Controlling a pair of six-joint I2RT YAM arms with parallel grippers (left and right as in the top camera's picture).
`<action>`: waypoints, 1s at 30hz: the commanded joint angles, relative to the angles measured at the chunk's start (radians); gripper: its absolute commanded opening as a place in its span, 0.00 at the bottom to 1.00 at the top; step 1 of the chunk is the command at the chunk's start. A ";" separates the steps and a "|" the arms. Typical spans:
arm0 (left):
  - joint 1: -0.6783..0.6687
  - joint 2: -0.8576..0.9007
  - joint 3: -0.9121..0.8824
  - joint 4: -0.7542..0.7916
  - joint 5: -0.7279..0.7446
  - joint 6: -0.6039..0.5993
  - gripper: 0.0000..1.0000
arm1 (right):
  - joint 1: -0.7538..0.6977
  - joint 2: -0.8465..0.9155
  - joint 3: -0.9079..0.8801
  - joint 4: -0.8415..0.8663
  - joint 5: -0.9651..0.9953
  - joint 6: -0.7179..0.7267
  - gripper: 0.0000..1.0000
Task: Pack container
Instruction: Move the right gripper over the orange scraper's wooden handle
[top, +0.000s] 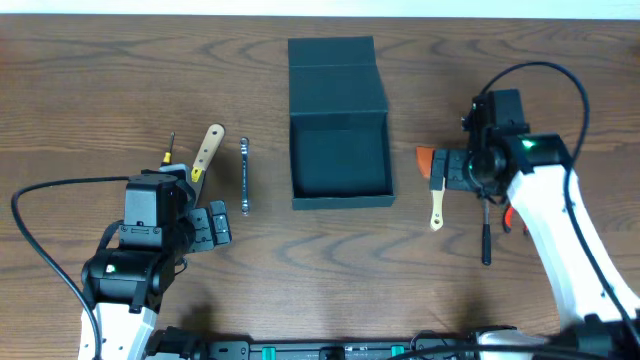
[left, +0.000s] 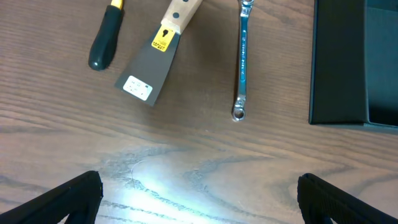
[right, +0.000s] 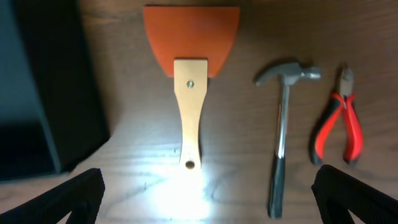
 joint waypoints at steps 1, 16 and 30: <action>-0.005 0.000 0.021 -0.006 -0.015 0.016 0.99 | -0.004 0.051 0.023 0.019 0.004 0.015 0.99; -0.005 0.000 0.021 -0.005 -0.016 0.017 0.99 | 0.019 0.114 -0.060 0.072 0.002 0.089 0.99; -0.005 0.000 0.021 -0.005 -0.016 0.016 0.99 | 0.037 0.114 -0.282 0.286 -0.009 0.123 0.97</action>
